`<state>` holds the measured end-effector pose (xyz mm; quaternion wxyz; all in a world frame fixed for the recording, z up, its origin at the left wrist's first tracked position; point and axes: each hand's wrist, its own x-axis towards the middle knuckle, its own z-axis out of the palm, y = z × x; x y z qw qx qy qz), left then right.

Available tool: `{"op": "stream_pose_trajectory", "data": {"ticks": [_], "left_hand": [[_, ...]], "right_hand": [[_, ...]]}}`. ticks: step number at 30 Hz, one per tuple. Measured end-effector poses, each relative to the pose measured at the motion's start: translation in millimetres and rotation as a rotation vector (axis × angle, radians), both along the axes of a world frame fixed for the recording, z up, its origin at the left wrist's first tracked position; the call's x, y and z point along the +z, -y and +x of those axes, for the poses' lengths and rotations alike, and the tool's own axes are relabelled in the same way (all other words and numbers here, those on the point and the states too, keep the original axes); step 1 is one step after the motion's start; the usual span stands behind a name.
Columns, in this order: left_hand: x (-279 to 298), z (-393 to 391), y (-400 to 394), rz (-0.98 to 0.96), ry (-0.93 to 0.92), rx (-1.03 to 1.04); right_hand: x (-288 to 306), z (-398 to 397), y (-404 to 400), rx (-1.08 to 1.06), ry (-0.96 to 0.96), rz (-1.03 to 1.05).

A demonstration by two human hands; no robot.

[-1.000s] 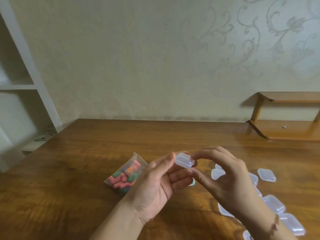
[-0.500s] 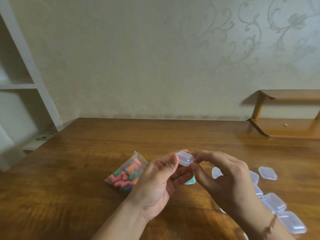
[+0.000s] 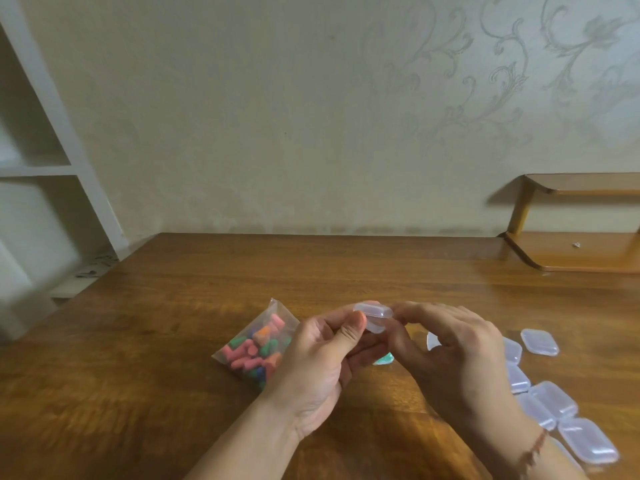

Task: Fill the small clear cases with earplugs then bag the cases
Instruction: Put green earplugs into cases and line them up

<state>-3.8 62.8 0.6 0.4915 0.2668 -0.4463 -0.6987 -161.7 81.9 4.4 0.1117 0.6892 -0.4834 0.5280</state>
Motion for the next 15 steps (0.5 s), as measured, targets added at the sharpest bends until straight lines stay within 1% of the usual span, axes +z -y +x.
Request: {"op": "stream_pose_trajectory", "data": {"ticks": [3, 5, 8, 11, 13, 15], "left_hand": [[1.3, 0.9, 0.4, -0.017, -0.005, -0.021], [2.7, 2.9, 0.8, -0.05, 0.017, -0.048], [3.2, 6.2, 1.3, -0.116, 0.156, -0.041], [4.7, 8.0, -0.2, -0.161, 0.26, -0.051], [6.1, 6.8, -2.0, -0.14, 0.247, -0.061], [9.0, 4.3, -4.4, -0.052, 0.163, -0.055]], "right_hand": [[1.0, -1.2, -0.1, 0.036, 0.02, 0.015], [2.3, -1.1, -0.7, 0.106, 0.095, 0.054], [3.0, -0.9, -1.3, 0.15, 0.139, 0.119], [4.7, -1.6, -2.9, 0.179, 0.089, 0.147], [5.2, -3.0, -3.3, 0.181, 0.075, 0.145], [2.8, -3.0, -2.3, 0.179, 0.043, 0.156]]}}
